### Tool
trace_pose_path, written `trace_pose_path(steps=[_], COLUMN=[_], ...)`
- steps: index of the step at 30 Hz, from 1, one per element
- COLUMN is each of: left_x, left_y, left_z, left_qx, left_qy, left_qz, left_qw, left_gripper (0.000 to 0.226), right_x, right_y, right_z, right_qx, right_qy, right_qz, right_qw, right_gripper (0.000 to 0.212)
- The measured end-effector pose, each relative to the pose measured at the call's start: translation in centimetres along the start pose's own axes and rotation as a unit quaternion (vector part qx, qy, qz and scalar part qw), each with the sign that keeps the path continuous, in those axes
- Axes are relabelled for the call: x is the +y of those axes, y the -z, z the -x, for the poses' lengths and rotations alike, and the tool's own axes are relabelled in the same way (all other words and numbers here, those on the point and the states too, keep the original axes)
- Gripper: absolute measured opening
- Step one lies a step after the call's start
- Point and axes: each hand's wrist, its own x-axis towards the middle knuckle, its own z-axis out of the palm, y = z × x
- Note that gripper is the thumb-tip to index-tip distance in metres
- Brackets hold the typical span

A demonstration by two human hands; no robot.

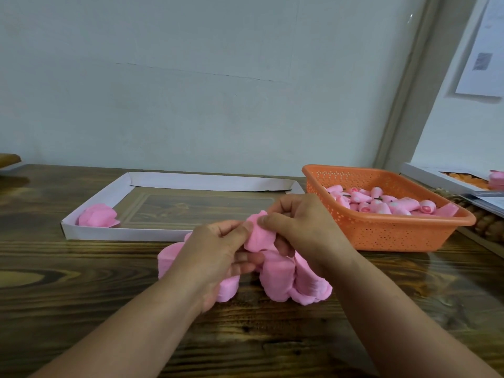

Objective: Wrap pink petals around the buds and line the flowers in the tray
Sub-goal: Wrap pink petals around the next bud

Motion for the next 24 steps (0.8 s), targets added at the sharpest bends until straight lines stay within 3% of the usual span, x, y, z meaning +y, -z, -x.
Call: trace_pose_path(steps=[5,14,20,24], left_x=[-0.4,-0.9,-0.3,0.3], left_y=[0.0,-0.2,-0.1,0.6], left_z=[-0.3,0.0,0.2,0.1], left_qx=[0.032,0.002,-0.027,-0.054], left_qy=[-0.058,-0.138,-0.081,-0.035], left_qz=[-0.06,-0.12,-0.038,0.007], left_qw=[0.996,0.983,0.996,0.998], left_gripper=[0.005,0.026,0.025,0.015], right_x=[0.0,0.2,-0.1,-0.1], right_y=[-0.4,-0.3,0.3,1.4], right_z=[-0.2,-0.3,-0.2,-0.3], right_qx=[0.037,0.062,-0.019,-0.115], right_qy=[-0.006,-0.014,-0.016,-0.012], right_qz=[0.003,-0.033,-0.074,-0.112], right_qw=[0.999,0.997,0.997,0.987], right_gripper=[0.023,0.018,0.026,0.012])
